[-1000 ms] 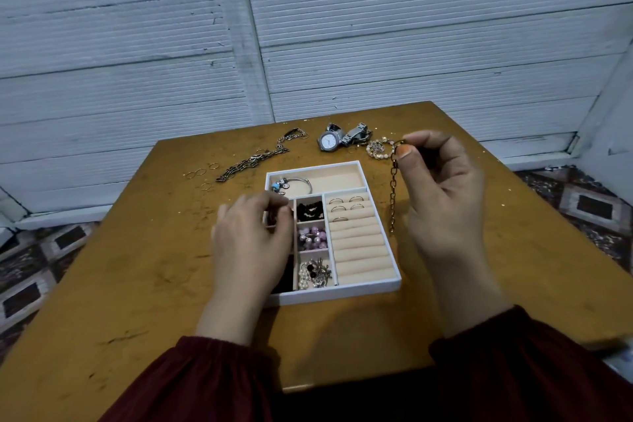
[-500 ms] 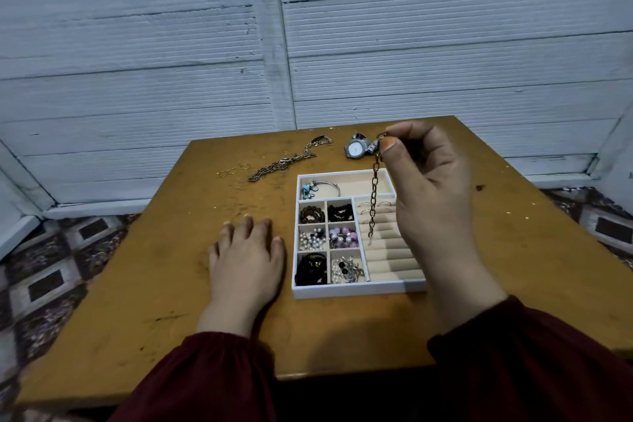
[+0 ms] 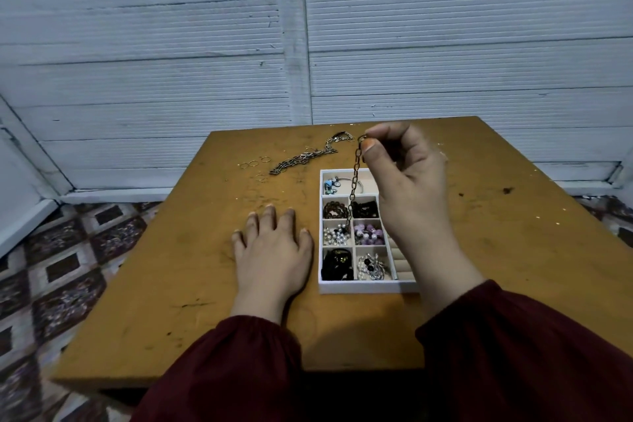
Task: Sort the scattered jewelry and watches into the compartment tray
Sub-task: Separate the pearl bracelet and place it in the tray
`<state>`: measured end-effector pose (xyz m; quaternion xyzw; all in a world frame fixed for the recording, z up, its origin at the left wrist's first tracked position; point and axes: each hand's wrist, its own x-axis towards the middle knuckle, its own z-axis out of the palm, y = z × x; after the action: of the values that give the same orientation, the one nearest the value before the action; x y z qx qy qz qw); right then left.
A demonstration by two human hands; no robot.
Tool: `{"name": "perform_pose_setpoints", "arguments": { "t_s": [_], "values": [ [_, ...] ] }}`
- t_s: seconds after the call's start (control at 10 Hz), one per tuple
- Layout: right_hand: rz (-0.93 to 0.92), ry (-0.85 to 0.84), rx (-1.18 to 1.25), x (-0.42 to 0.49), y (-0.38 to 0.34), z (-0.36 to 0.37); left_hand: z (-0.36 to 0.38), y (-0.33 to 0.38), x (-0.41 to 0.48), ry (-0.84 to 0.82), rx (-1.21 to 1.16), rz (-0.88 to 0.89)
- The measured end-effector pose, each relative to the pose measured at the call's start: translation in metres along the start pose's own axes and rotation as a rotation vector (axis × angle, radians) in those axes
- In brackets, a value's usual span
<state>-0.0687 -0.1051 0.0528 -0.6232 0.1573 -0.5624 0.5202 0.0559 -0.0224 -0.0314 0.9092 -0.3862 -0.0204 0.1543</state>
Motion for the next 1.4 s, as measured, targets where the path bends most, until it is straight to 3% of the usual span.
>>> {"name": "perform_pose_setpoints", "arguments": {
  "t_s": [0.7,1.1,1.4],
  "values": [
    [0.133,-0.079,-0.146,-0.014,0.025,-0.001,0.001,-0.001,0.002,0.034,-0.022,0.006],
    [0.237,-0.181,-0.497,-0.016,0.037,-0.007,0.001,-0.002,0.003,0.031,-0.020,0.003],
    [0.193,-0.309,-0.979,-0.020,0.040,-0.005,0.002,-0.001,0.003,0.043,-0.019,0.002]
  ]
}}
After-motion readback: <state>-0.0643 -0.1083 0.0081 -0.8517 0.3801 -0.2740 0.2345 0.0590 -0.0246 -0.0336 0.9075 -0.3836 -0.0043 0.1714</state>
